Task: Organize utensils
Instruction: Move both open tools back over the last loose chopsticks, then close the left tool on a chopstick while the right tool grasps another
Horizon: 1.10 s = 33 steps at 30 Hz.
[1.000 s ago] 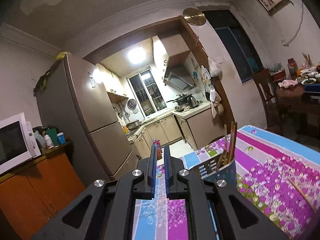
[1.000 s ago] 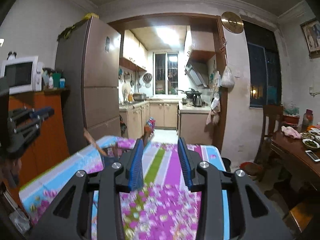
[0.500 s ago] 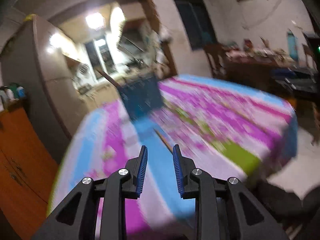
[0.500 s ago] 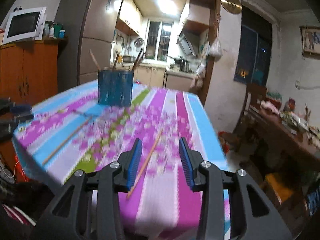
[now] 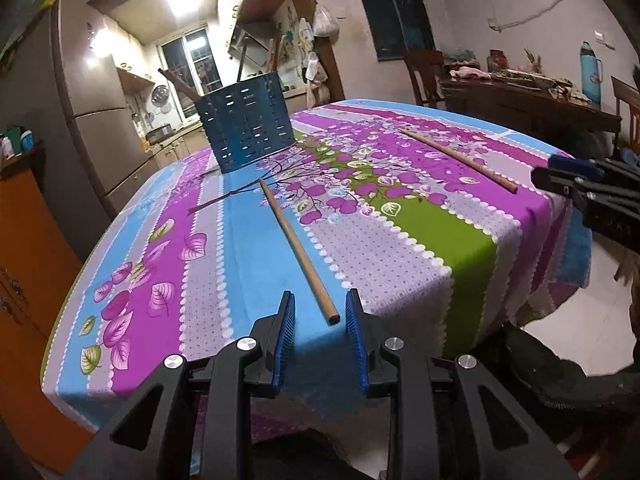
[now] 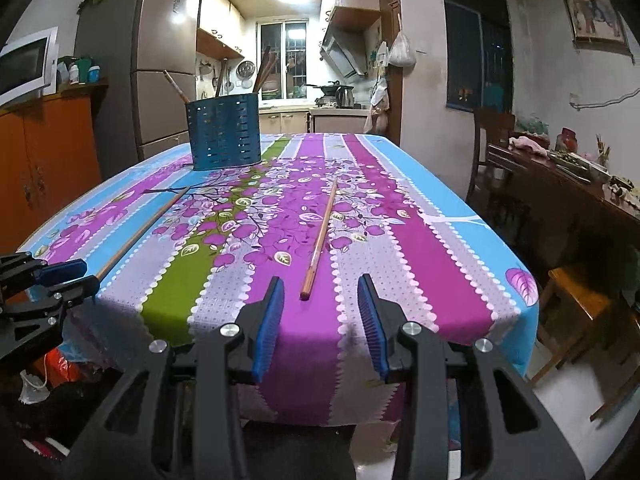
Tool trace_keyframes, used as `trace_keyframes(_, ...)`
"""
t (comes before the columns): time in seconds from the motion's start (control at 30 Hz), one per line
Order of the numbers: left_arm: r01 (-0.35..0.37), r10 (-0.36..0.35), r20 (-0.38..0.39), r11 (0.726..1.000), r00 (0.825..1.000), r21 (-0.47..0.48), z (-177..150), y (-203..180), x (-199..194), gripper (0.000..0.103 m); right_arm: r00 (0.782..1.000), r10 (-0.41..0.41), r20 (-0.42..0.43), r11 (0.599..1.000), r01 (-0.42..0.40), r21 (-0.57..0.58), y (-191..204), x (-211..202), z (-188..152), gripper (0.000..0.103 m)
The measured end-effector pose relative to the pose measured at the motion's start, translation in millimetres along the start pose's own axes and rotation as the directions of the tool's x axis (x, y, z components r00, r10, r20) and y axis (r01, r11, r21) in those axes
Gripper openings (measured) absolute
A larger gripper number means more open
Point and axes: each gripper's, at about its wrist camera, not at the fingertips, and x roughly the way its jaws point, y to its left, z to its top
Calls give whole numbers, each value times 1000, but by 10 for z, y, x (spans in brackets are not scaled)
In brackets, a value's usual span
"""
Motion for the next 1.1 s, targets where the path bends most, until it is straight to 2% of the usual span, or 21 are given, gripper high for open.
trace_keyframes(0.23, -51, 51, 29, 999, 998, 0, -40, 6, 6, 27, 1000, 2, -5, 1000, -2, 12, 24, 148, -39, 36)
trace_keyframes(0.4, -65, 64, 43, 998, 997, 8, -47, -7, 8, 27, 1000, -5, -18, 1000, 6, 7, 25, 291, -32, 18)
trace_keyframes(0.53, -76, 75, 55, 997, 996, 9, -67, -30, 2, 25, 1000, -4, -1, 1000, 4, 11, 22, 309, -51, 14)
trace_keyframes(0.67, -73, 71, 65, 997, 995, 30, -91, -79, -4, 14, 1000, -13, 27, 1000, 12, 27, 50, 295, -105, 10)
trace_keyframes(0.77, -59, 58, 67, 998, 996, 25, -96, -60, -4, 12, 999, -7, 35, 999, 5, 51, 47, 287, -122, 5)
trace_keyframes(1.1, -20, 24, 77, 998, 997, -59, -106, 195, 21, 7, 999, 8, 38, 993, -12, 116, 9, 258, -109, 5)
